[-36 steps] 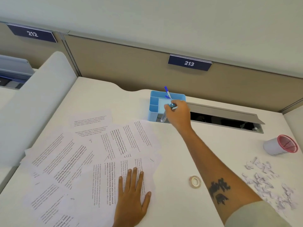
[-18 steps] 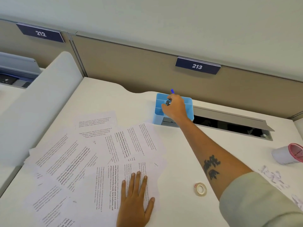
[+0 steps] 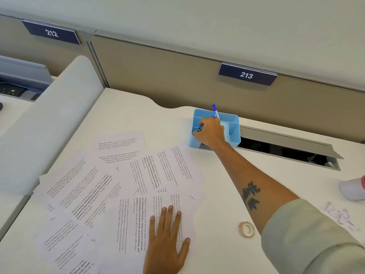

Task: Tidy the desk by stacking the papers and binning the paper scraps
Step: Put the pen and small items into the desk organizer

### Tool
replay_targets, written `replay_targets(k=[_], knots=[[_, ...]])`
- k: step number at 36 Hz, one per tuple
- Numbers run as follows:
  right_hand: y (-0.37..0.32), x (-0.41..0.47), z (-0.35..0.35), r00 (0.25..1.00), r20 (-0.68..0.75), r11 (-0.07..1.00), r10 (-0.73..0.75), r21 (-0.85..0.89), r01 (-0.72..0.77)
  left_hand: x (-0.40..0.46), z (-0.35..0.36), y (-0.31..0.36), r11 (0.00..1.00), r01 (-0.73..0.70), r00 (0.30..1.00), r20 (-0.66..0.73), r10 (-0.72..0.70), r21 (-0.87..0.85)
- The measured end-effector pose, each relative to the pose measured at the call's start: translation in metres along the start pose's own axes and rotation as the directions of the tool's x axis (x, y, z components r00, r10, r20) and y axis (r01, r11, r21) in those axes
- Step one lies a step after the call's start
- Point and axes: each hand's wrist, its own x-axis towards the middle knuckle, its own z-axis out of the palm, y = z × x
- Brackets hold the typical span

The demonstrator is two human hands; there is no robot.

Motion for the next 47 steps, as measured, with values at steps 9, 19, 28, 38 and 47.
replay_targets(k=[9, 19, 28, 38, 47], knots=[[-0.005, 0.008, -0.002, 0.996, 0.087, 0.997, 0.010, -0.082, -0.002, 0.000, -0.001, 0.000, 1.000, 0.010, 1.000, 0.025, -0.010, -0.005], [-0.008, 0.011, -0.002, 0.987, 0.159, 0.994, 0.028, -0.107, -0.011, -0.001, -0.002, 0.000, 1.000, 0.007, 1.000, 0.021, -0.007, -0.015], [-0.013, 0.006, -0.006, 0.979, 0.196, 0.997, 0.054, -0.065, -0.042, -0.001, -0.002, 0.000, 1.000, 0.013, 0.999, 0.033, -0.012, -0.008], [0.003, -0.002, -0.006, 0.995, 0.099, 0.999, -0.021, 0.049, 0.016, -0.001, -0.003, 0.000, 1.000, 0.004, 1.000, 0.029, -0.004, -0.014], [0.038, -0.040, -0.010, 0.996, -0.066, 0.975, -0.054, 0.210, 0.067, -0.002, -0.003, 0.001, 1.000, 0.001, 1.000, 0.025, 0.000, -0.017]])
